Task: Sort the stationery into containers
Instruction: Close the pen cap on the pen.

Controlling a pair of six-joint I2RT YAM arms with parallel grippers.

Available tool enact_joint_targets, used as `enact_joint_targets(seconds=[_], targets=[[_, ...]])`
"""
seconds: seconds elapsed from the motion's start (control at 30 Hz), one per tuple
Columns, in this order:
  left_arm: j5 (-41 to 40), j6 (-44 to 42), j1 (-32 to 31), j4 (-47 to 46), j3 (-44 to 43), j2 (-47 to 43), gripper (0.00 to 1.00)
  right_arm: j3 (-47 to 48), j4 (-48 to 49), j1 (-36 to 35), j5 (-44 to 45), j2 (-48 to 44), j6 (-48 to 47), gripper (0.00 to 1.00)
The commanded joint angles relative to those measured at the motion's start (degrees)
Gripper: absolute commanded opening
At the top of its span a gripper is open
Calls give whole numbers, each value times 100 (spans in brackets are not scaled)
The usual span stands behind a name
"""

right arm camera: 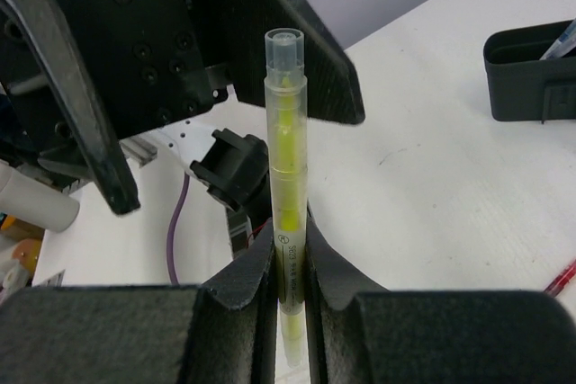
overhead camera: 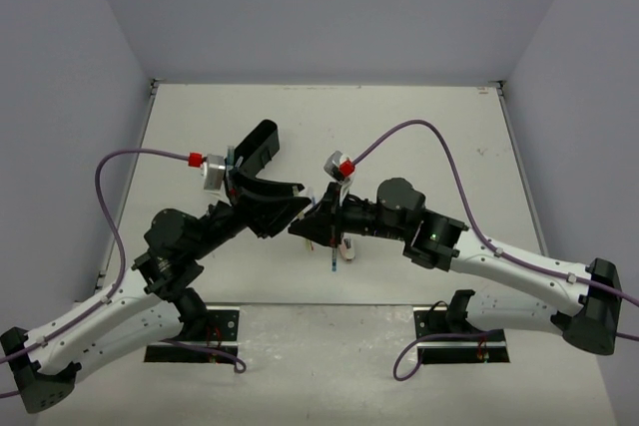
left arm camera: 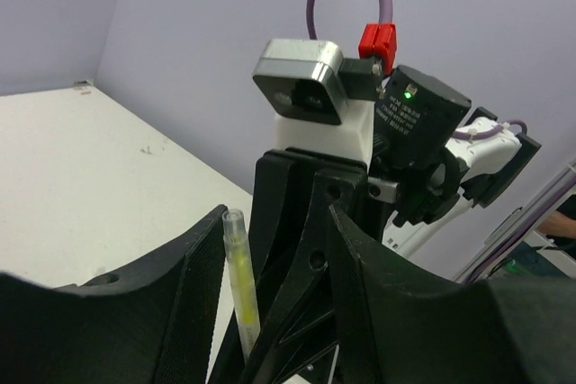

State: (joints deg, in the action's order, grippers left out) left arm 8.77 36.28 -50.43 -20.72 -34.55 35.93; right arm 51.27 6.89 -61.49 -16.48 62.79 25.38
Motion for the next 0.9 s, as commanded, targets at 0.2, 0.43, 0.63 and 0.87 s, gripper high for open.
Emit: enact_joint_targets(seconds=[0.2,0.43,0.63,0.87], targets=[[-183,-462,-10,698,-735,216,30,76,-172,-14,-169,-337,-279,0],[132,-407,-19,432,-534,191,14,138,-263,-16,-150,-373,-310,0],[760,-239,-19,-12,-214,305,0,286,-306,-12,-3,-460,-328,0],[660,42,-19,-413,448,239,0,631,-425,-12,524,-584,-394,0]])
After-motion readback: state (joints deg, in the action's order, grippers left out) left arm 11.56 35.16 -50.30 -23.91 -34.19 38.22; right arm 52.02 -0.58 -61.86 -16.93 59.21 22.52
